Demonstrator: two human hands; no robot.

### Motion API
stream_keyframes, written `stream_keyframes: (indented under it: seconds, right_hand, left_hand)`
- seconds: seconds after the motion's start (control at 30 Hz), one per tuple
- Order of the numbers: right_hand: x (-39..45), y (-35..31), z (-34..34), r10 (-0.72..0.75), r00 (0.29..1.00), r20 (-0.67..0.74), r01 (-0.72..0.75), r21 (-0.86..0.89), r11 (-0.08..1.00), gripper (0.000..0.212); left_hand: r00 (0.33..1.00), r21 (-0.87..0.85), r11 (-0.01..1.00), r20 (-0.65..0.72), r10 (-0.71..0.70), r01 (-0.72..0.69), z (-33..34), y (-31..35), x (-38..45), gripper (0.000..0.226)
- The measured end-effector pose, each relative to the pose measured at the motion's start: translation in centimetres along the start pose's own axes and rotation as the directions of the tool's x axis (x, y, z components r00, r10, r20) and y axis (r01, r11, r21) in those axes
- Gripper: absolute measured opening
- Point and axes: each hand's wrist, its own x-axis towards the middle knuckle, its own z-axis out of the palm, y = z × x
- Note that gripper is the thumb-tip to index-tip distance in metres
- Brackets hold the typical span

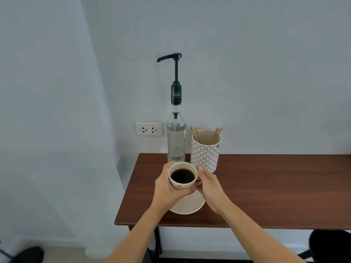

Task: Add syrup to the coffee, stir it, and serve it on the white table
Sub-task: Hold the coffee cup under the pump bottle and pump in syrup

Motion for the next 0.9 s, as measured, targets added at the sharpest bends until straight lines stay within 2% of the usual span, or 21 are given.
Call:
stream_keyframes:
  seconds: [0.47, 0.57, 0.7, 0.8, 0.9]
  right_hand:
    - [5.2, -15.9, 2.9, -0.218, 0.964, 0.152, 0.240, -0.149, 0.959, 0.032]
    - [7.8, -20.0, 3.8, -0.342, 0.939, 0.020, 0.340, -0.186, 0.922, 0.020]
    - [11.5, -25.4, 5.1, -0.472, 0.861, -0.188, 0.439, -0.191, 0.878, 0.029]
    - [13.6, -27.8, 6.4, -0.425, 0.885, -0.188, 0.401, -0.152, 0.903, 0.031]
    - [14.7, -28.6, 7.5, -0.373, 0.914, -0.159, 0.374, -0.022, 0.927, 0.047]
  left_hand:
    - [0.983, 0.000, 0.995, -0.156, 0.095, -0.096, -8.0, 9.3, 10.3, 0.081]
    - [0.980, 0.011, 0.996, -0.178, 0.085, -0.084, -10.3, 10.4, 13.3, 0.090]
    - [0.984, -0.019, 0.998, -0.172, 0.053, -0.058, -13.1, 10.9, 17.4, 0.084]
    - [0.984, -0.029, 0.998, -0.173, 0.049, -0.055, -14.4, 11.2, 19.9, 0.084]
    - [0.984, -0.035, 0.998, -0.171, 0.053, -0.060, -15.0, 11.5, 21.6, 0.087]
